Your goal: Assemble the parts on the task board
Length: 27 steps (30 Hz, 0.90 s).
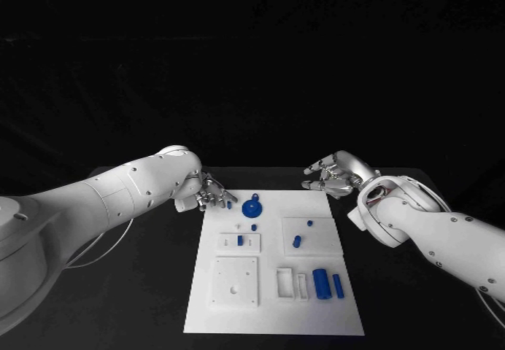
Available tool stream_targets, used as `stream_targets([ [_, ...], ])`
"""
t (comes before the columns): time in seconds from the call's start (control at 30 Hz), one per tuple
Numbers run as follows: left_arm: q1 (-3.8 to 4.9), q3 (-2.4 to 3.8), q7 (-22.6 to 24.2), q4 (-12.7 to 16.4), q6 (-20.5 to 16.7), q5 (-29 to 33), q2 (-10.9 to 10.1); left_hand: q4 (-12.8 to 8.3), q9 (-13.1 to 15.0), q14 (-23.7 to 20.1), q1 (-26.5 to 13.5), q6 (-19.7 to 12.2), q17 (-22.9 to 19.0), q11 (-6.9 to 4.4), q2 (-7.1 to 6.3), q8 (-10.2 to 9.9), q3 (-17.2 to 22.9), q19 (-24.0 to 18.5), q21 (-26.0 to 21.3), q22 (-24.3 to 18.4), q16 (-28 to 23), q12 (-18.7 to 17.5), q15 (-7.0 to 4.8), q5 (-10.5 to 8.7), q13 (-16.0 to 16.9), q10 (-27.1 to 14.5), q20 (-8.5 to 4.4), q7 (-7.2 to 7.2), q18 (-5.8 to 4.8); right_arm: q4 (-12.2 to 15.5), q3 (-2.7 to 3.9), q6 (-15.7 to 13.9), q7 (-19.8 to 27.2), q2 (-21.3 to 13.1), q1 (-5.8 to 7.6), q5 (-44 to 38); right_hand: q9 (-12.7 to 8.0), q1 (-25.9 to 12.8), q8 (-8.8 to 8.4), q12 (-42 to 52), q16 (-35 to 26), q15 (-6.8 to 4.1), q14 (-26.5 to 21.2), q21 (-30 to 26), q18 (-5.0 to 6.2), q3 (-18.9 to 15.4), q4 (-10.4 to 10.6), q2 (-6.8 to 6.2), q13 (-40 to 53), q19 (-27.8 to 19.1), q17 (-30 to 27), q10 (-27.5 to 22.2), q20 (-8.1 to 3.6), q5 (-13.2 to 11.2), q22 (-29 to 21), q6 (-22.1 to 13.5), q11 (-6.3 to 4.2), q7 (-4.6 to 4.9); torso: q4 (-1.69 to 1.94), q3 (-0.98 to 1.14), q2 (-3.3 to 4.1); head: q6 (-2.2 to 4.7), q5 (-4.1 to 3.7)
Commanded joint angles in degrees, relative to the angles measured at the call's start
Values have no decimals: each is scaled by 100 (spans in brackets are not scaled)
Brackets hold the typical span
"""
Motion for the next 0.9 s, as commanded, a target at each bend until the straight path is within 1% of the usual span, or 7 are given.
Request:
stream_targets([
  [0.03, -14, 1, 86, -44, 98, 73, 42, -58, 3, -31, -8, 14, -10, 29, 80, 33, 3, -23, 20, 108, 34, 40, 3, -8, -10, 34, 33, -3, 44, 14, 4, 17, 17, 7, 0, -53, -8, -34, -32, -4, -10, 8, -25, -13, 97, 14, 25, 5, -4, 24, 0, -18, 7, 27, 420, -38, 4, 2, 3, -2, 9, 0, -7],
  [0.17, -43, 0, 105, -126, 88, 89, 94, -190, 0, -37, -36, -5, -37, 33, 194, 28, -71, -27, 24, 108, 42, 52, 6, -8, -19, 24, 37, 3, 49, 15, 5, 16, 14, 12, 2, -55, -8, -32, -32, -2, -8, 8, -25, -13, 97, 18, 24, 5, -3, 24, 1, -17, 7, 30, 420, -38, 4, 2, 13, -2, 5, 0, -12],
  [0.37, -66, -2, 122, -165, 84, 111, 119, -322, -2, -44, 10, -3, -53, 34, 320, 29, -125, -30, 23, 107, 45, 57, 8, -7, -24, 19, 39, 4, 50, 17, 6, 16, 11, 13, 3, -58, -8, -32, -32, -2, -8, 8, -25, -13, 97, 18, 24, 5, -3, 24, 1, -17, 7, 30, 420, -38, 4, 2, 25, -7, 6, -11, -34],
  [0.4, -68, -2, 125, -167, 76, 112, 118, -417, -3, -46, 13, -6, -64, 36, 403, 28, -211, -31, 23, 107, 46, 59, 10, -7, -29, 17, 41, 6, 51, 17, 6, 16, 11, 12, 3, -59, -8, -32, -32, -2, -8, 8, -25, -13, 97, 18, 24, 5, -3, 24, 1, -17, 7, 30, 420, -38, 4, 2, 27, -7, 6, -11, -35],
  [0.53, -70, -2, 137, -175, 28, 119, 112, -503, -4, -48, 61, -12, -76, 36, 525, 27, -236, -30, 21, 106, 43, 59, 10, -4, -33, 14, 42, 9, 53, 17, 6, 15, 9, 11, 3, -60, -8, -30, -32, -7, -12, 7, -26, -9, 96, 31, 20, 4, -7, 24, -2, -21, 7, 30, 421, -37, 4, 2, 27, -10, 5, -8, -41],
  [0.63, -72, -3, 152, -182, 18, 149, 109, -672, -5, -46, 72, -12, -80, 33, 681, 33, -368, -25, 23, 108, 54, 66, 9, -3, -40, 14, 43, 2, 55, 16, 6, 16, 9, 10, 3, -61, -8, -30, -32, -7, -12, 7, -26, -9, 96, 31, 20, 4, -7, 24, -2, -21, 7, 30, 421, -37, 4, 2, 29, -11, 8, -7, -42],
  [0.9, -73, -3, 189, -176, 87, 204, 120, -888, 7, -48, 307, 31, -84, 30, 866, 55, -348, -37, 21, 109, 66, 75, 11, 2, -47, 23, 50, -22, 50, 9, 7, 20, 7, 16, 3, -62, -8, -30, -32, -7, -12, 7, -26, -9, 96, 31, 20, 4, -7, 24, -2, -21, 7, 30, 421, -37, 4, 2, 37, -16, 13, -9, -42],
])
